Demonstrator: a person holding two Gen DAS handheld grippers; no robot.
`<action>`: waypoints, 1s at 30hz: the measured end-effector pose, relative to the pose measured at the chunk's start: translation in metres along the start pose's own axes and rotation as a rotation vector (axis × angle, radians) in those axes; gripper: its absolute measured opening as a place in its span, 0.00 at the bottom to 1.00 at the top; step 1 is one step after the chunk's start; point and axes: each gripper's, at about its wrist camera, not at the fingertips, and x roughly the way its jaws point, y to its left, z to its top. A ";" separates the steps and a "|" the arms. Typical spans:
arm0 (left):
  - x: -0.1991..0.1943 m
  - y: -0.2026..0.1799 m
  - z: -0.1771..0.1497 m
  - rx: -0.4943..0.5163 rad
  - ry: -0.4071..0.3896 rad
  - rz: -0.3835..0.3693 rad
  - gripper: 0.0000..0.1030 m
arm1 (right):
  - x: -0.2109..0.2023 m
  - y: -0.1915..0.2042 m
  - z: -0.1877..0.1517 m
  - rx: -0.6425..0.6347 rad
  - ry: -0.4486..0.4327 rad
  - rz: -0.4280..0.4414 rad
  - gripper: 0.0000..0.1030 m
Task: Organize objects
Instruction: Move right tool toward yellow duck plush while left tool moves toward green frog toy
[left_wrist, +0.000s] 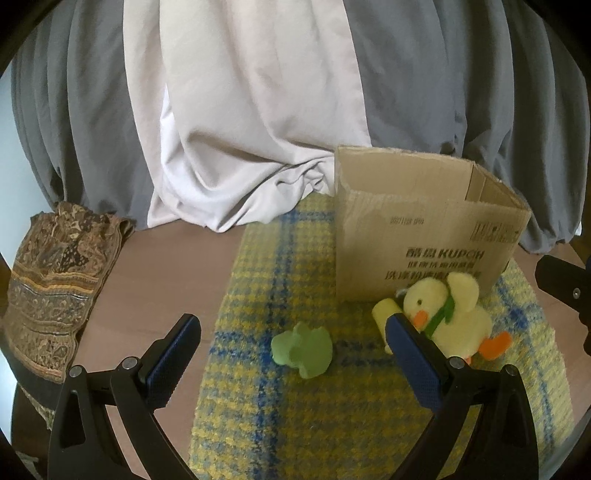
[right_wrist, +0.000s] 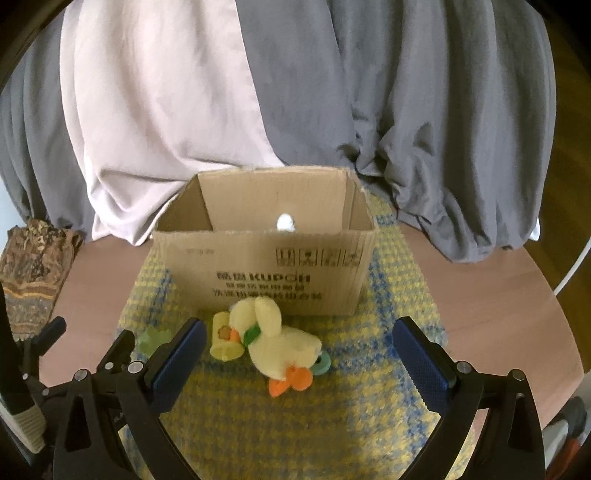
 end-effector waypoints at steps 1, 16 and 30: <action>0.000 0.001 -0.001 0.003 0.000 0.003 0.99 | 0.001 0.000 -0.003 0.001 0.004 0.000 0.98; 0.025 0.008 -0.037 -0.003 0.057 0.009 0.99 | 0.032 0.012 -0.034 -0.021 0.074 -0.005 0.98; 0.062 0.007 -0.046 -0.001 0.113 -0.012 0.99 | 0.075 0.015 -0.043 -0.024 0.147 -0.001 0.98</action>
